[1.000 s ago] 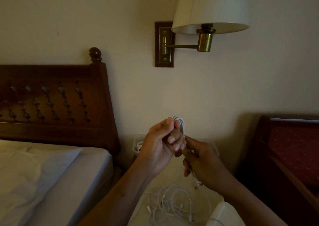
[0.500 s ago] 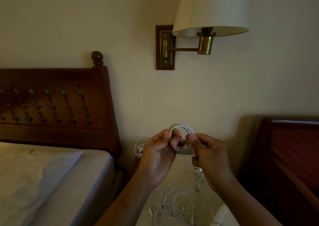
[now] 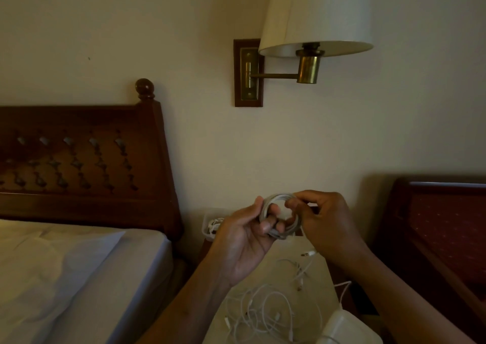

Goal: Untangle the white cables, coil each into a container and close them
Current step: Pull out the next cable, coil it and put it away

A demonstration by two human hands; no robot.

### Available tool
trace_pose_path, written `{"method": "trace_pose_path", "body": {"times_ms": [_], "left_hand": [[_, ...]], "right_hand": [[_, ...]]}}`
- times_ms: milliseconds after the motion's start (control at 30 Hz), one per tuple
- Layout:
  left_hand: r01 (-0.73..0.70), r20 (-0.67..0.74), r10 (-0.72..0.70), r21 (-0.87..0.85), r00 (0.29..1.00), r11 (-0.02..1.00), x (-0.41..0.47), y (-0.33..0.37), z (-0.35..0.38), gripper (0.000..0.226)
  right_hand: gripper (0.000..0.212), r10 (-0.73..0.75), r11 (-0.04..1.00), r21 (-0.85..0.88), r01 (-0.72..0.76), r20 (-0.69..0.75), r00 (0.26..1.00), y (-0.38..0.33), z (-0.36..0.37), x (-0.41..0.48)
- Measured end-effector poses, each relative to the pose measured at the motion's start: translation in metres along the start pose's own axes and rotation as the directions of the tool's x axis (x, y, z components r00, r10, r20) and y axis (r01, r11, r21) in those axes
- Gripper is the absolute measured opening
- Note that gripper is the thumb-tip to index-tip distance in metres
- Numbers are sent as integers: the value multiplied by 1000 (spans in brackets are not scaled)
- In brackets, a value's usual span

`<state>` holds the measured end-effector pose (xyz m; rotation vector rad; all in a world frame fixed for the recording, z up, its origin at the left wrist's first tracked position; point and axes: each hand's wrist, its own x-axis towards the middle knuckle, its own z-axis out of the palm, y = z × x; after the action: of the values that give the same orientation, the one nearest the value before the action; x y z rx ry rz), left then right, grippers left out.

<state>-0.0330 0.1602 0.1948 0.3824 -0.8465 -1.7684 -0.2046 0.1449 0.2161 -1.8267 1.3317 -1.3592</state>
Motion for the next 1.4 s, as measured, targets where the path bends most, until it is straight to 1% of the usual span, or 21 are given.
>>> {"method": "trace_pose_path", "body": {"times_ms": [67, 133, 233, 300, 367, 433, 467, 567, 633, 700, 767, 867, 900, 933, 967, 1033, 1100, 1133, 1200, 1267, 1400], "left_hand": [[-16, 25, 17, -37, 1000, 999, 1, -4, 2, 42], [0, 26, 1, -38, 1000, 999, 1, -4, 4, 41], [74, -6, -74, -3, 997, 997, 1, 4, 6, 42], [109, -66, -107, 24, 992, 994, 2, 6, 7, 39], [101, -124, -89, 89, 988, 991, 4, 5, 7, 37], [72, -146, -50, 149, 988, 986, 6, 5, 6, 35], [58, -150, -36, 148, 988, 987, 6, 6, 5, 34], [32, -133, -20, 88, 991, 996, 8, 13, -2, 33], [44, -112, -35, 84, 993, 995, 8, 15, -5, 33], [57, -94, -50, 81, 994, 995, 7, 18, -6, 34], [55, -83, -51, 44, 995, 998, 6, 22, -5, 34], [42, -69, -41, 7, 997, 999, 4, 30, -3, 33], [38, -65, -37, 16, 997, 999, 4, 31, -2, 33], [36, -60, -34, 32, 998, 999, 4, 31, -2, 33], [37, -57, -34, 50, 998, 998, 4, 31, -1, 34], [48, -55, -44, 75, 998, 996, 5, 28, -1, 34], [57, -44, -54, 78, 998, 995, 6, 26, -1, 32], [59, -37, -56, 75, 998, 995, 6, 24, -2, 31], [58, -26, -56, 87, 998, 995, 7, 22, -3, 32], [55, -23, -53, 103, 998, 993, 7, 22, -3, 34], [59, -29, -57, 75, 998, 995, 8, 25, -5, 33]], "right_hand": [[20, 1, 1000, 20, 0, -23, 1000, 2, 0, -1], [22, -23, 1000, 3, 23, -42, 999, 3, 1, -3], [20, -109, 988, -116, 103, -47, 993, 5, 1, -4], [20, -179, 966, -194, 171, -23, 984, 5, 2, -4], [17, -209, 961, -189, 204, -2, 978, 4, 4, -5], [13, -213, 967, -138, 213, 13, 977, 3, 5, -5], [13, -210, 971, -107, 213, 33, 977, 4, 5, -5], [26, -167, 986, 21, 165, 158, 973, 6, -3, -5], [30, -173, 985, 48, 167, 236, 956, 8, -8, -4], [32, -206, 978, 34, 204, 280, 938, 10, -14, -2], [33, -228, 971, 4, 239, 323, 919, 11, -19, 1], [26, -199, 960, -113, 257, 371, 907, 15, -22, 5], [24, -189, 956, -148, 253, 350, 918, 16, -21, 5], [25, -181, 957, -166, 236, 294, 939, 16, -19, 6], [27, -172, 967, -150, 204, 204, 964, 16, -17, 8], [28, -146, 989, -16, 146, 16, 989, 12, -14, 10], [27, -132, 984, 108, 141, -84, 988, 6, -12, 12], [26, -143, 978, 135, 158, -116, 983, 3, -11, 12], [24, -171, 968, 157, 198, -168, 971, -3, -8, 14], [24, -170, 957, 204, 206, -182, 969, -8, -5, 16], [24, -122, 946, 290, 148, -106, 987, -6, -3, 17]]}}
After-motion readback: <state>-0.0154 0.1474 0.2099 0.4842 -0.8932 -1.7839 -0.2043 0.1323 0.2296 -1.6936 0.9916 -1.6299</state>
